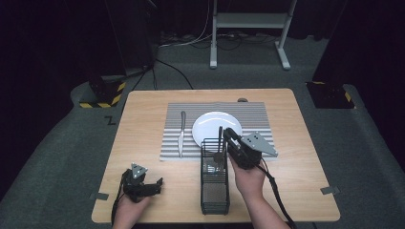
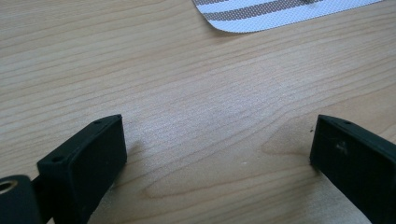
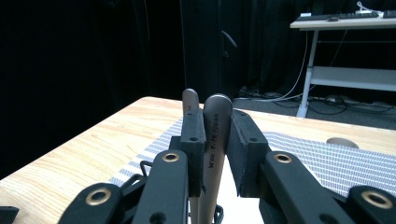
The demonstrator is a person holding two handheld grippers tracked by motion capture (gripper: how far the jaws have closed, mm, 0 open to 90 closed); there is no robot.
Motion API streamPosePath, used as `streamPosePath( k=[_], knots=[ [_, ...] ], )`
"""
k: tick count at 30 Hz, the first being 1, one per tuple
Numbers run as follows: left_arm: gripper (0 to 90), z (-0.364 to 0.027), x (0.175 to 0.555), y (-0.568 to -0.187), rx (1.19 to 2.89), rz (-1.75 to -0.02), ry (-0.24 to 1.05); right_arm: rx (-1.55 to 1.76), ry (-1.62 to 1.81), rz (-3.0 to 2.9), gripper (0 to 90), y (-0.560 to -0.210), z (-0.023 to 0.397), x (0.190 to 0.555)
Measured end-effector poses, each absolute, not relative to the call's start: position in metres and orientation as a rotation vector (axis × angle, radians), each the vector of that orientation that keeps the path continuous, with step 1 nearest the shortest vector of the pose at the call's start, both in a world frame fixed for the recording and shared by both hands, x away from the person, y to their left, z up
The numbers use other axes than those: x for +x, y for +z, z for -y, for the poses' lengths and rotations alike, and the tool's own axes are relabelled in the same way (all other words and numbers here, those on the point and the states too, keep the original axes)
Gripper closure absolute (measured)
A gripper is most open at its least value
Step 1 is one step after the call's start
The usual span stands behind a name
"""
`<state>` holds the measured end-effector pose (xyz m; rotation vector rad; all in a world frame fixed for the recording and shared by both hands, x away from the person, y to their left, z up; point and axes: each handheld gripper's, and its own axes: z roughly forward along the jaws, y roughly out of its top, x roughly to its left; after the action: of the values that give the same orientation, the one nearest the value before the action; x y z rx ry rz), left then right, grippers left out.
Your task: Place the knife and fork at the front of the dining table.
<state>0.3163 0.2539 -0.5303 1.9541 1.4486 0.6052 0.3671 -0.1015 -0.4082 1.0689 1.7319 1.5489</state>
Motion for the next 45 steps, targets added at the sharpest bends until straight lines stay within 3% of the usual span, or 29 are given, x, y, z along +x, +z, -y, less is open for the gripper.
streamPosePath(
  k=[21,45],
  knots=[
    [3.7,-0.254,0.316,-0.530,1.955,-1.449,0.605,0.939,1.606,-1.686,77.8,-0.385,0.097,0.350],
    [3.7,-0.254,0.316,-0.530,1.954,-1.448,0.604,0.835,1.730,-1.593,78.0,-0.335,0.099,0.328]
  ],
)
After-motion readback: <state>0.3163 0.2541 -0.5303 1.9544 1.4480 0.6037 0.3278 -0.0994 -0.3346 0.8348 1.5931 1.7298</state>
